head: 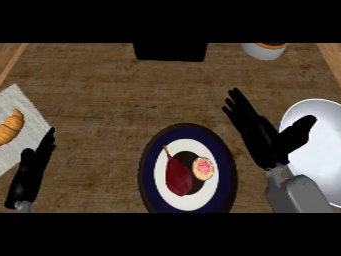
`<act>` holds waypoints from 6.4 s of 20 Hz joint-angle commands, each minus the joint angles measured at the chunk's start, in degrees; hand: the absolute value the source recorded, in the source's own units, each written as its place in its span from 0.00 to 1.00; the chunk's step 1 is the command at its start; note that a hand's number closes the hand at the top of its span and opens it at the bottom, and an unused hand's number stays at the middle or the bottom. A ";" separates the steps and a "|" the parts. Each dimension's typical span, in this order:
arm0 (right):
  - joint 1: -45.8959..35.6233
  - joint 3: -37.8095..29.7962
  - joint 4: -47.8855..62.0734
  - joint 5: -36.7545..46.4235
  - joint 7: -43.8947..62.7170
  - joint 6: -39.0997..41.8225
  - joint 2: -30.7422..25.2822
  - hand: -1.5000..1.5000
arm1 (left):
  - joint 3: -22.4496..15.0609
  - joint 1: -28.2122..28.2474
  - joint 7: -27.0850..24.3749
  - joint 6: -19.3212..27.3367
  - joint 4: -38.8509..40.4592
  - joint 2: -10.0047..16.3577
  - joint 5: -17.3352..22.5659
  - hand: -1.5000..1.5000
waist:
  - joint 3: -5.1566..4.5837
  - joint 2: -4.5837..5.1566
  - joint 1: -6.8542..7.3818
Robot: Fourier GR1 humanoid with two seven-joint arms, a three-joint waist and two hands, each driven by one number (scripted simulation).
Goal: Pick the cupcake from the plate and place it in the bowl
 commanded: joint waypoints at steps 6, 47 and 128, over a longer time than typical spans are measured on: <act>-1.71 1.14 -6.78 13.48 -8.90 -3.69 -4.99 1.00 | -5.54 -11.11 -8.57 -9.24 -10.76 -5.88 1.73 0.50 | 1.27 0.40 -4.45; -22.30 24.22 -4.77 35.17 56.65 34.18 -1.31 0.00 | -3.98 -10.11 -0.85 -16.02 -16.61 -9.95 1.11 0.50 | 1.40 0.95 -1.45; -15.69 -8.47 -13.79 104.63 54.50 9.62 5.88 1.00 | 4.59 -7.89 -1.79 -25.89 -14.41 -20.40 -9.87 0.50 | 1.41 0.99 -1.80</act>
